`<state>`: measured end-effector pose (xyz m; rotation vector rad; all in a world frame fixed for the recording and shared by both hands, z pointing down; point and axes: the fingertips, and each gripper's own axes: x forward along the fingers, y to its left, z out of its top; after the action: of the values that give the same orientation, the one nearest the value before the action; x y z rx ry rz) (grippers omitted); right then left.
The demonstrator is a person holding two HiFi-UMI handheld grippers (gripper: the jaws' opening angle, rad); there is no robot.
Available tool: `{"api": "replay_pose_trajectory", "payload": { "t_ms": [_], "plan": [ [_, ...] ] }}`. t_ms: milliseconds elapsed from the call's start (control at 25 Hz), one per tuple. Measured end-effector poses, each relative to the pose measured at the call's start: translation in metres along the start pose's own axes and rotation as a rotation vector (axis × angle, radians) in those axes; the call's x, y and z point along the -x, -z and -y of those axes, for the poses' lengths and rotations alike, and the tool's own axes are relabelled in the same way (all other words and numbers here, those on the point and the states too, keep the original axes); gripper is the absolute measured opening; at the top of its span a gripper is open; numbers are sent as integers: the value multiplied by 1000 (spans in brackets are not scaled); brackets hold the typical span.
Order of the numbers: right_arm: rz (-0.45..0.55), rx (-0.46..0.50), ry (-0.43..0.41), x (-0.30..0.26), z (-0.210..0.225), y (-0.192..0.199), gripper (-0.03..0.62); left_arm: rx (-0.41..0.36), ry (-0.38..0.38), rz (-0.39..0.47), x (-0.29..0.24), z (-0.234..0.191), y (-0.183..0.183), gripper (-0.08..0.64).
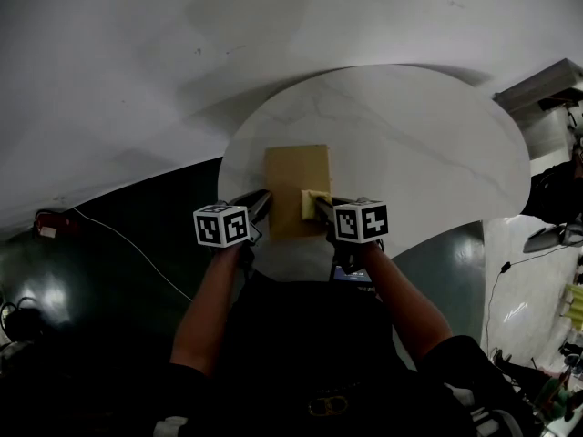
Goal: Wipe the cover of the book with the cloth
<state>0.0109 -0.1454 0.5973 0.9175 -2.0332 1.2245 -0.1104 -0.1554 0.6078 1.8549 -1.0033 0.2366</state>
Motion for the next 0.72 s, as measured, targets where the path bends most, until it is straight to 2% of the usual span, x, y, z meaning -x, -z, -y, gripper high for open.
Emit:
{"api": "replay_pose_trajectory", "payload": {
  "t_ms": [360, 720],
  "plan": [
    [31, -52, 47, 19, 33, 2, 87, -4, -6, 2, 0, -1, 1, 44],
    [38, -64, 63, 25, 39, 4, 87, -5, -15, 3, 0, 1, 1, 44]
  ]
}}
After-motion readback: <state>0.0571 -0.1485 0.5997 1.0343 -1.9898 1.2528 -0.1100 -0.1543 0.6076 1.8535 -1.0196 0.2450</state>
